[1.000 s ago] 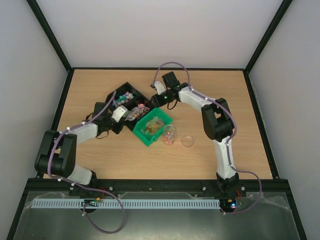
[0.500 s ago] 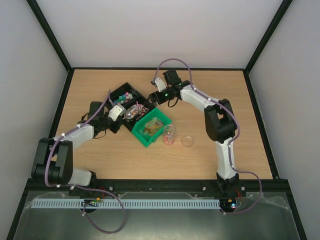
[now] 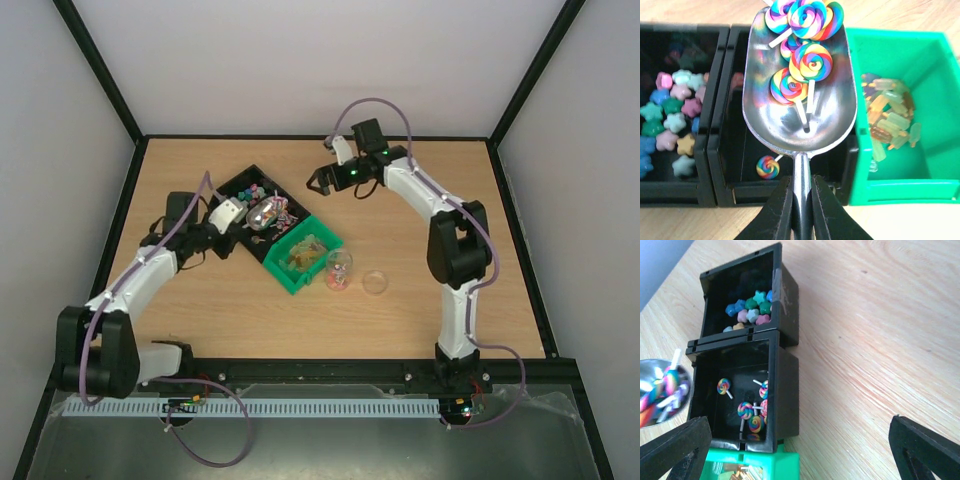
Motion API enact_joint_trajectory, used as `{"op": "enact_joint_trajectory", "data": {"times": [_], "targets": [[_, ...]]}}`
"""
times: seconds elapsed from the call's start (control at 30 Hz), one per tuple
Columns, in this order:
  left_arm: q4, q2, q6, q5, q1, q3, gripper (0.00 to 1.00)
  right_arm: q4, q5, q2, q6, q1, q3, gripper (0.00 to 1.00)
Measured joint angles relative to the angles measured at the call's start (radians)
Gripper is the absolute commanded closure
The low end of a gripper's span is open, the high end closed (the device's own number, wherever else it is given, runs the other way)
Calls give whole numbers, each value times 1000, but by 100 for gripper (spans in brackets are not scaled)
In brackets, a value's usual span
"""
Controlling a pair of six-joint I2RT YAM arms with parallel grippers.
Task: Pack the candies
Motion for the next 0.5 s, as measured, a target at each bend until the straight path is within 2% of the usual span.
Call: {"op": "enact_joint_trajectory", "data": {"times": [0.2,0.33,0.5], "targets": [[-162,-71,102,78,-4,104,98,-47,-45,-107,-18,-68,-33,1],[-275,-121,163,108,-27,140,98,-74,-77,-212,-43,-96,-116,1],[-418,-178,231,114,-107,177,98,-121,-122,-343,-86,-114,-251,1]]}}
